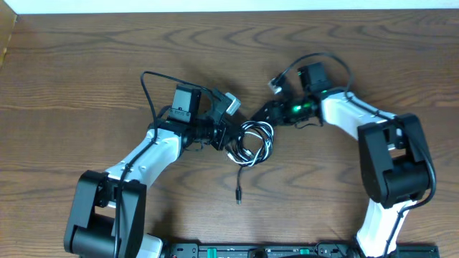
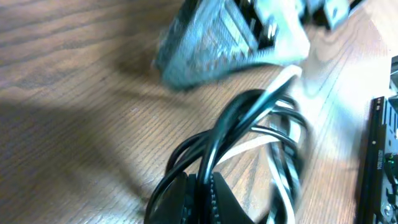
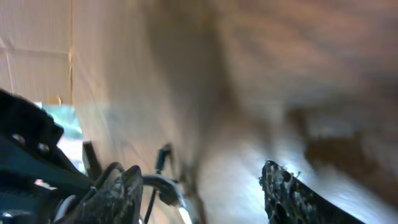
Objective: Untangle cables
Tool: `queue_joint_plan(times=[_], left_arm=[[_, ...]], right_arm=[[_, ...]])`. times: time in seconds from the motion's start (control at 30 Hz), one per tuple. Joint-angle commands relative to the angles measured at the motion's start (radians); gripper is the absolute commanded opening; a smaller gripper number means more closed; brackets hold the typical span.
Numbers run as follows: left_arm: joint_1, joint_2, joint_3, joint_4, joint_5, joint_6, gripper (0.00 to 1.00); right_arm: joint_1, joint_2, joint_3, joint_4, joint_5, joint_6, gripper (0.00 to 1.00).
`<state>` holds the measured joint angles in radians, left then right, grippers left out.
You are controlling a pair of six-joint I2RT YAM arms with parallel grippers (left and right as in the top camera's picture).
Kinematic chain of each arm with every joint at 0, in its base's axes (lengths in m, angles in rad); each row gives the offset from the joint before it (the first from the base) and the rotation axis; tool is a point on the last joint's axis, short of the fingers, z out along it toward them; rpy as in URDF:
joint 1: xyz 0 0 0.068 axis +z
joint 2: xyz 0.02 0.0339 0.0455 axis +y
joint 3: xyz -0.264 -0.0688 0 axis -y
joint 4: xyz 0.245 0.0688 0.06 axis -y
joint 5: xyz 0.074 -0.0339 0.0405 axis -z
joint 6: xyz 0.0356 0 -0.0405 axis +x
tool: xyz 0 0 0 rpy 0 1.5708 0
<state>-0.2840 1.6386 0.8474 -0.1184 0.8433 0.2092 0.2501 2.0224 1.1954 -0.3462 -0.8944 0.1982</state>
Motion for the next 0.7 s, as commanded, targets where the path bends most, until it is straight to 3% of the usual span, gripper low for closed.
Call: queue_joint_plan(times=[0.0,0.43,0.53,0.67], left_arm=[[-0.012,0.017,0.007,0.012,-0.003,-0.002,0.07],[-0.040,0.018,0.008,0.045,-0.058,-0.003,0.07],[-0.040,0.006,0.008,0.087,-0.004,-0.005,0.07],[-0.040,-0.023,0.008,0.156,0.035,-0.014,0.08]], right_arm=[[-0.046,-0.010,0.020,-0.037,0.006,-0.024,0.58],[-0.074,-0.172,0.020,-0.231,-0.039,-0.057,0.47],[-0.072,-0.198,0.020,-0.262,-0.127,-0.037,0.16],[-0.065,-0.197,0.018,-0.277,-0.169,0.151,0.04]])
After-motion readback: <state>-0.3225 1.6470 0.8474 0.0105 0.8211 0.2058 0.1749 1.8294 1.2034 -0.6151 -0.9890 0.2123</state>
